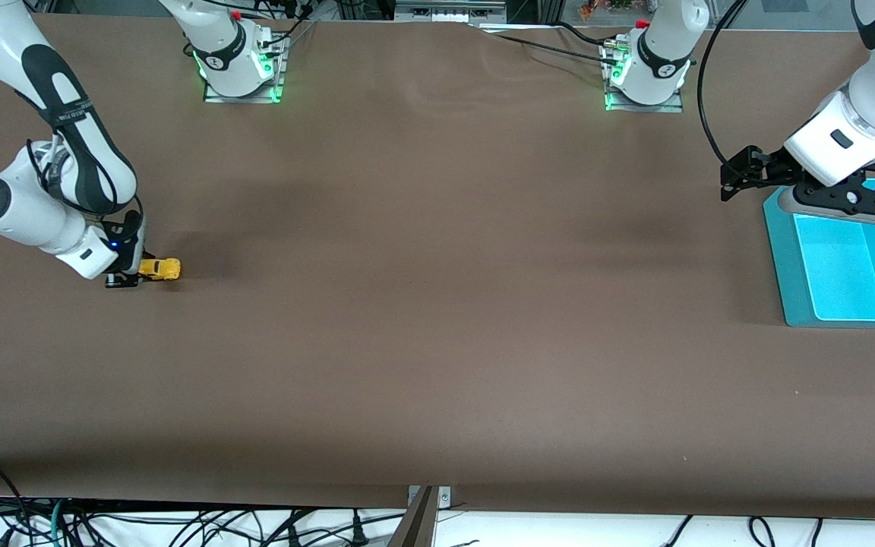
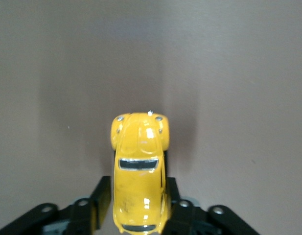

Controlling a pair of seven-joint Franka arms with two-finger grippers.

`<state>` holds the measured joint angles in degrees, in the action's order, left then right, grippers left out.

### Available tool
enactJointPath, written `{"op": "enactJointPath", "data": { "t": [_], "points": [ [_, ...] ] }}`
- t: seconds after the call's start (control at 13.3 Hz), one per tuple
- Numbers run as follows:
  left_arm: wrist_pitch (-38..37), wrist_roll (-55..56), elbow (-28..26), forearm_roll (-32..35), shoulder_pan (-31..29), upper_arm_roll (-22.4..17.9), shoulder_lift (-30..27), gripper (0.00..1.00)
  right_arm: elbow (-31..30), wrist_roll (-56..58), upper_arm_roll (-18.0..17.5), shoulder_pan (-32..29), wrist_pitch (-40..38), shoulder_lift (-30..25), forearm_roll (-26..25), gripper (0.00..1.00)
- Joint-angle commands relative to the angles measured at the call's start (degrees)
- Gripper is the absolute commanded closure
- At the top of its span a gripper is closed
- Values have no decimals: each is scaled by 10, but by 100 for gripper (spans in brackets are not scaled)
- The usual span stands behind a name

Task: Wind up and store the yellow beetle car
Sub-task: 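Open the right gripper to release the wound car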

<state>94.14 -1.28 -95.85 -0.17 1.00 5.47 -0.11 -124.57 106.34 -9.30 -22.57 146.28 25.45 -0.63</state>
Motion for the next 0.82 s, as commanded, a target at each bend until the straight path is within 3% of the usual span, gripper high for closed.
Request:
{"op": "enactJointPath", "data": {
  "t": [0.0, 0.37, 0.75],
  "points": [
    [-16, 3, 22, 15, 0, 4, 11, 0, 31, 10, -21, -12, -24, 27, 3, 0],
    [-16, 2, 22, 15, -1, 3, 11, 0, 101, -2, -59, -10, -130, -6, 5, 0],
    [-16, 2, 22, 15, -1, 3, 11, 0, 133, -105, -85, -4, -220, -127, 4, 0]
  ]
}}
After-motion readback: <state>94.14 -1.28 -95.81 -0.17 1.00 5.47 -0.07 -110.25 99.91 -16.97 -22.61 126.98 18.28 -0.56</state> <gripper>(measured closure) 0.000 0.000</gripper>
